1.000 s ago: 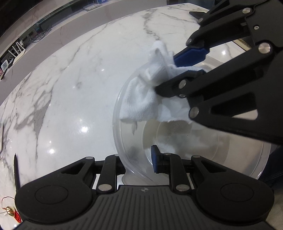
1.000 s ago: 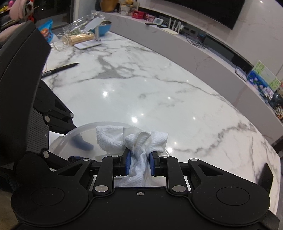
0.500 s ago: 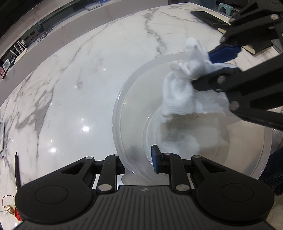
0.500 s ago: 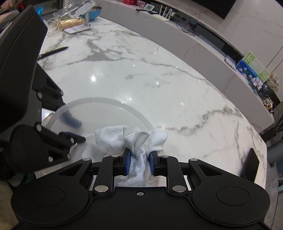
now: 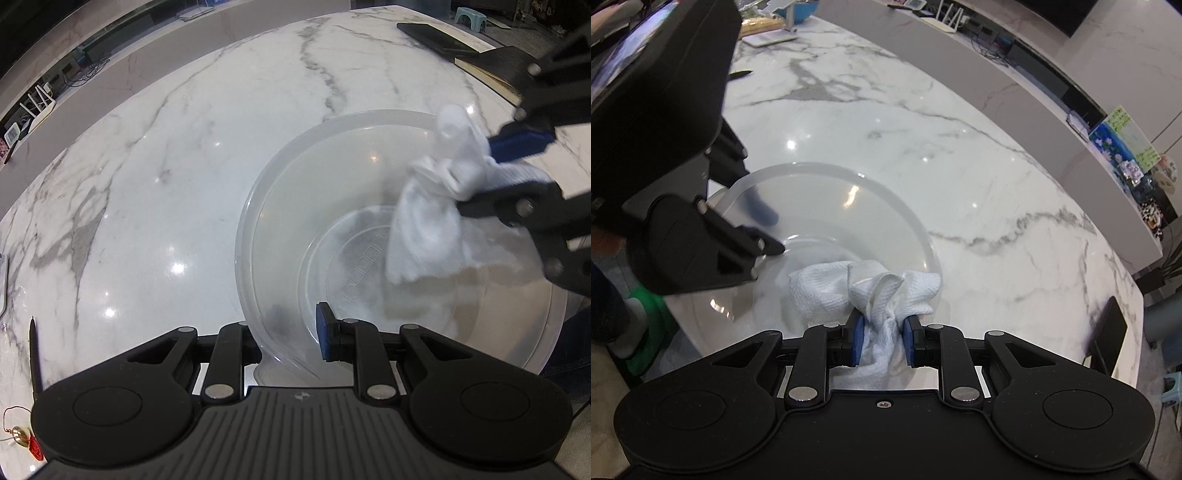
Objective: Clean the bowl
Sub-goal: 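Rub the cloth down the inner wall with the right tool while the left tool holds the rim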
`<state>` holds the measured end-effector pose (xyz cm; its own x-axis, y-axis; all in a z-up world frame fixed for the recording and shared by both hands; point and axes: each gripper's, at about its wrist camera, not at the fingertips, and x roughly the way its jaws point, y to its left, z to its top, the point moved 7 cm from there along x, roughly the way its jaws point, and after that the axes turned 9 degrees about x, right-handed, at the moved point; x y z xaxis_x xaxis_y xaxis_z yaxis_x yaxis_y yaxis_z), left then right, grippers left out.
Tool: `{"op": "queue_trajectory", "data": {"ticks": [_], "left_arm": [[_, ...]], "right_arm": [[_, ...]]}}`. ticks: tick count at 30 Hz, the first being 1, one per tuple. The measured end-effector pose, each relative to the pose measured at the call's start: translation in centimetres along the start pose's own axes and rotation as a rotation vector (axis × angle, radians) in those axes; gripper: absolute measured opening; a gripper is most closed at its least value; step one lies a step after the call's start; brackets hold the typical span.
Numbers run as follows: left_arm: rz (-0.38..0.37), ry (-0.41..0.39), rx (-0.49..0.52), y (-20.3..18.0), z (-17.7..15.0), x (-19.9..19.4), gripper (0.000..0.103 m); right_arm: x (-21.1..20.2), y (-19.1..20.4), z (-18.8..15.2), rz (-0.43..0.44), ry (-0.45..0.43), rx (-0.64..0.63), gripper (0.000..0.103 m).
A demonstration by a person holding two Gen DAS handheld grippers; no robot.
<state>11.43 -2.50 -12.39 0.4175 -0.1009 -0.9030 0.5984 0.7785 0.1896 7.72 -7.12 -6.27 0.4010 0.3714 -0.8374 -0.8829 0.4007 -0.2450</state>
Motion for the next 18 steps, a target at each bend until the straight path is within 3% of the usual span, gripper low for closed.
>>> {"op": "queue_trajectory", "data": {"ticks": [9, 18], "left_arm": [[-0.008, -0.004, 0.012, -0.4, 0.0, 0.0, 0.019], [-0.007, -0.004, 0.044, -1.0, 0.0, -0.3, 0.019]], "right_arm": [[-0.5, -0.2, -0.6, 0.004, -0.001, 0.013, 0.019], [0.7, -0.9, 1.0, -0.015, -0.049, 0.023, 0.018]]}}
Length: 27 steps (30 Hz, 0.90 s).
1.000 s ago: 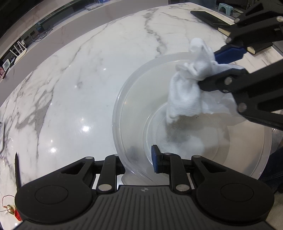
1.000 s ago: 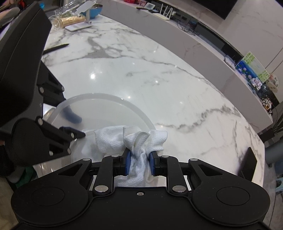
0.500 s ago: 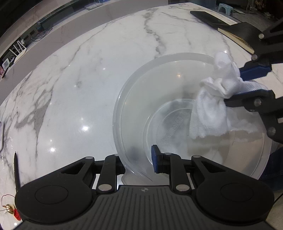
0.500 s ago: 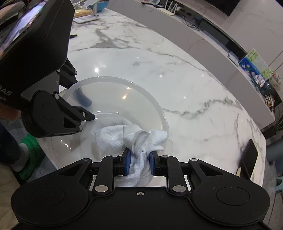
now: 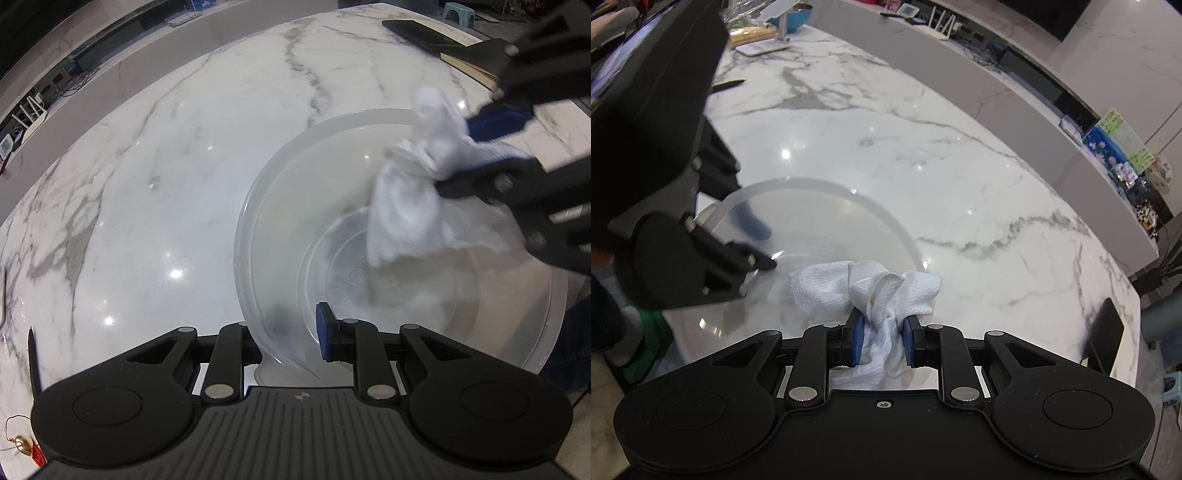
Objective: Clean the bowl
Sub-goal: 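Rub the cloth down the inner wall with the right tool while the left tool holds the rim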
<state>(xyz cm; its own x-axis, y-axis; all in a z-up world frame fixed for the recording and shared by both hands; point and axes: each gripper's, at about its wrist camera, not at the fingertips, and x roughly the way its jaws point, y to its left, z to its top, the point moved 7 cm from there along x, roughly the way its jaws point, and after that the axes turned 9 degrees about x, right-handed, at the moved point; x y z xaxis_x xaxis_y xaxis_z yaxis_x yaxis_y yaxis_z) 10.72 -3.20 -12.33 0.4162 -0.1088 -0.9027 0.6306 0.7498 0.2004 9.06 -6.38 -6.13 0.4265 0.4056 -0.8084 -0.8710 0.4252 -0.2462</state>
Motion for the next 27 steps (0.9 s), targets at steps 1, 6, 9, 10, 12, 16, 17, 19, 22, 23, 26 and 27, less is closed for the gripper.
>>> {"op": "queue_trajectory", "data": {"ticks": [1, 6, 9, 10, 12, 16, 17, 19, 22, 23, 26, 27], "left_arm": [[0.0, 0.001, 0.0, 0.0, 0.0, 0.0, 0.019], [-0.002, 0.001, -0.008, 0.1, 0.0, 0.0, 0.019], [-0.002, 0.001, -0.009, 0.1, 0.0, 0.0, 0.02], [-0.001, 0.001, -0.007, 0.1, 0.0, 0.0, 0.02], [0.0, 0.001, -0.004, 0.0, 0.0, 0.0, 0.02], [0.0, -0.003, -0.004, 0.0, -0.1, -0.1, 0.02], [-0.002, -0.004, -0.008, 0.1, -0.1, 0.0, 0.02], [-0.004, -0.006, -0.01, 0.2, -0.2, -0.1, 0.021], [-0.005, -0.009, -0.007, 0.1, -0.2, -0.1, 0.021], [-0.004, -0.009, -0.005, 0.1, -0.2, -0.1, 0.02], [0.0, -0.008, 0.0, 0.0, -0.1, -0.1, 0.021], [0.001, -0.008, 0.0, -0.1, -0.1, -0.1, 0.021]], "right_arm": [[0.1, -0.1, 0.1, 0.002, -0.003, 0.005, 0.018], [1.3, 0.0, 1.4, 0.01, -0.023, 0.013, 0.017], [1.7, 0.5, 2.0, 0.014, -0.038, 0.009, 0.018], [1.7, 0.5, 2.0, 0.016, -0.039, 0.008, 0.018], [2.0, 0.8, 2.3, 0.025, -0.043, 0.007, 0.018], [2.1, 1.4, 3.1, 0.07, -0.076, 0.023, 0.018], [2.1, 1.5, 3.4, 0.092, -0.091, 0.036, 0.018], [2.0, 1.7, 3.7, 0.118, -0.103, 0.046, 0.018], [1.7, 1.7, 4.1, 0.165, -0.114, 0.069, 0.019], [1.6, 1.7, 4.1, 0.179, -0.117, 0.075, 0.019], [1.4, 1.8, 4.1, 0.189, -0.121, 0.069, 0.019], [1.4, 1.8, 4.1, 0.187, -0.121, 0.069, 0.019]]}}
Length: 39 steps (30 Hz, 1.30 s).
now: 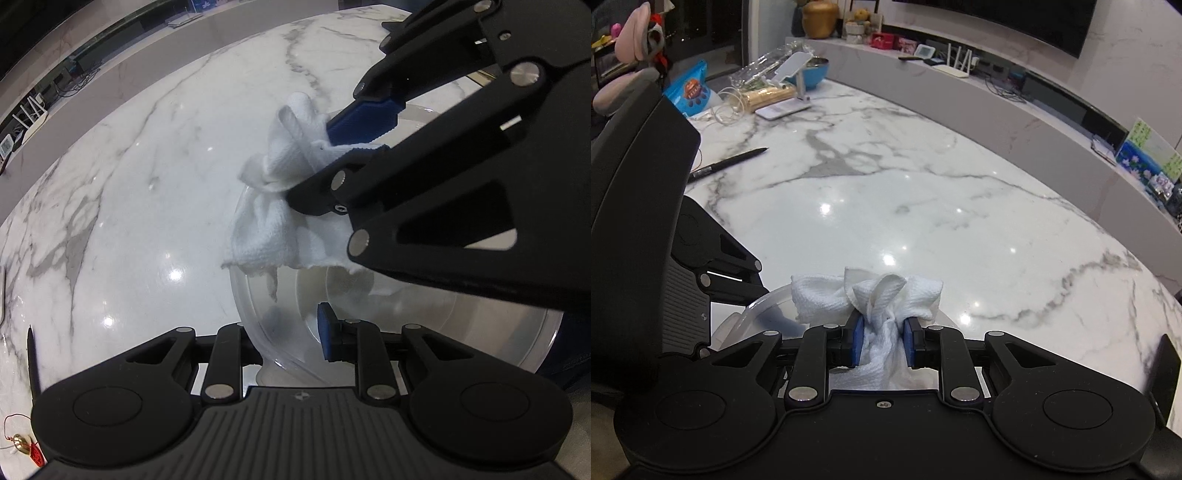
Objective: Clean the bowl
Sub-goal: 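Rub the cloth down the inner wall with the right tool while the left tool holds the rim, then lift the cloth up over the bowl rim with the right tool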
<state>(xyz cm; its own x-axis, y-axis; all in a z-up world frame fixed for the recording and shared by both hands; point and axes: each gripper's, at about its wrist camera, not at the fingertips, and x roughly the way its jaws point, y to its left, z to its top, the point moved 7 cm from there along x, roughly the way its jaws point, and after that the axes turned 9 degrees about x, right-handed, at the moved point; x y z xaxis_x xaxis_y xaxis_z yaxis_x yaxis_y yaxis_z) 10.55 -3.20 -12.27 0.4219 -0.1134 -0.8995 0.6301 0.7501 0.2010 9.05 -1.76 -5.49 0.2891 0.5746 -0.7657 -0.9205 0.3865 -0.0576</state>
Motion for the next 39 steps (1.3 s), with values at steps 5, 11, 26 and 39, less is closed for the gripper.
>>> {"op": "queue_trajectory", "data": {"ticks": [5, 11, 26, 39], "left_arm": [[0.007, 0.001, -0.004, -0.1, 0.1, 0.0, 0.021], [-0.011, 0.002, -0.059, 0.5, 0.0, 0.0, 0.021], [-0.005, 0.003, -0.076, 0.7, 0.5, 0.2, 0.021], [0.013, 0.0, -0.044, 0.5, 0.3, 0.2, 0.02]], "right_arm": [[0.1, 0.0, -0.2, -0.039, 0.015, -0.003, 0.019], [0.0, -0.7, -1.5, -0.12, 0.072, -0.035, 0.019], [0.7, -1.3, -4.5, -0.136, 0.203, -0.07, 0.019], [1.1, -0.6, -5.1, -0.128, 0.236, -0.104, 0.019]]}}
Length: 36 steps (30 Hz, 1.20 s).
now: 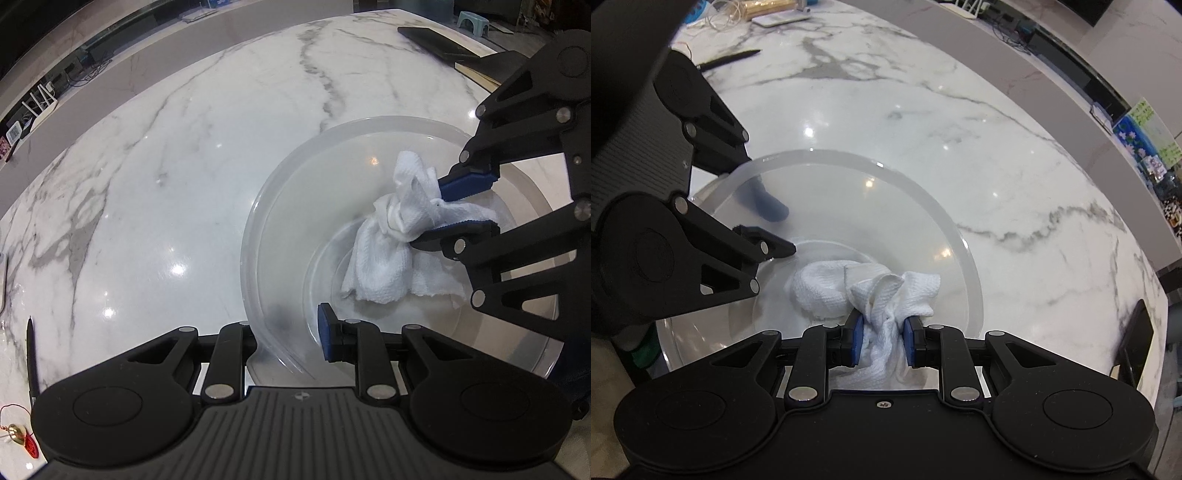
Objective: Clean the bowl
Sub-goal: 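Lift the cloth up over the bowl rim with the right tool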
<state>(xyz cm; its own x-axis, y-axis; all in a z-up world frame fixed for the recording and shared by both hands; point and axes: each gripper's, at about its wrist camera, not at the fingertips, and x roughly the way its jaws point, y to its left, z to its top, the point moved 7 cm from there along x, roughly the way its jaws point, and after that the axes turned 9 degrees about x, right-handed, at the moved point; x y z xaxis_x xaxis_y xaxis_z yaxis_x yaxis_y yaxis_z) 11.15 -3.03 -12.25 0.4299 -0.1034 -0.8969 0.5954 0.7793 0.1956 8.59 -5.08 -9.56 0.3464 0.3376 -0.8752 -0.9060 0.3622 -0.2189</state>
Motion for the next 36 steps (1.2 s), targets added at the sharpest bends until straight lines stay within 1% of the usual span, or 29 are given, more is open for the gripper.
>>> {"op": "queue_trajectory", "data": {"ticks": [4, 9, 12, 13, 15, 16, 20, 29, 33, 36], "left_arm": [[0.001, -0.002, 0.004, -0.2, 0.0, -0.1, 0.02], [-0.002, -0.002, 0.006, -0.2, -0.1, -0.2, 0.02], [-0.005, -0.001, 0.008, 0.2, -0.1, -0.1, 0.021], [-0.005, -0.001, 0.009, 0.3, -0.2, -0.1, 0.021], [-0.005, -0.001, 0.01, 0.5, -0.3, 0.0, 0.021], [-0.005, -0.002, 0.01, 0.5, -0.3, 0.0, 0.021], [-0.004, -0.002, 0.011, 0.7, -0.4, 0.1, 0.021], [0.003, -0.003, 0.02, 0.7, -0.3, 0.3, 0.021], [0.001, -0.003, 0.018, 0.8, -0.3, 0.4, 0.021], [0.002, -0.003, 0.021, 0.9, -0.3, 0.5, 0.021]], "right_arm": [[0.4, 0.0, 0.1, -0.014, -0.005, -0.002, 0.019], [-0.2, -0.6, 0.9, -0.018, -0.049, 0.021, 0.019], [-1.6, -1.1, 1.6, 0.008, -0.112, 0.051, 0.019], [-2.5, -1.5, 2.0, 0.021, -0.152, 0.068, 0.019], [-3.6, -1.9, 2.5, 0.038, -0.204, 0.087, 0.019], [-4.4, -2.1, 3.0, 0.052, -0.248, 0.097, 0.019], [-5.4, -2.3, 3.9, 0.061, -0.336, 0.091, 0.02], [-4.2, -1.1, 4.7, 0.087, -0.357, 0.027, 0.02], [-3.6, -0.8, 4.9, 0.068, -0.345, 0.019, 0.02], [-3.4, -1.0, 4.9, 0.057, -0.326, 0.036, 0.02]]}}
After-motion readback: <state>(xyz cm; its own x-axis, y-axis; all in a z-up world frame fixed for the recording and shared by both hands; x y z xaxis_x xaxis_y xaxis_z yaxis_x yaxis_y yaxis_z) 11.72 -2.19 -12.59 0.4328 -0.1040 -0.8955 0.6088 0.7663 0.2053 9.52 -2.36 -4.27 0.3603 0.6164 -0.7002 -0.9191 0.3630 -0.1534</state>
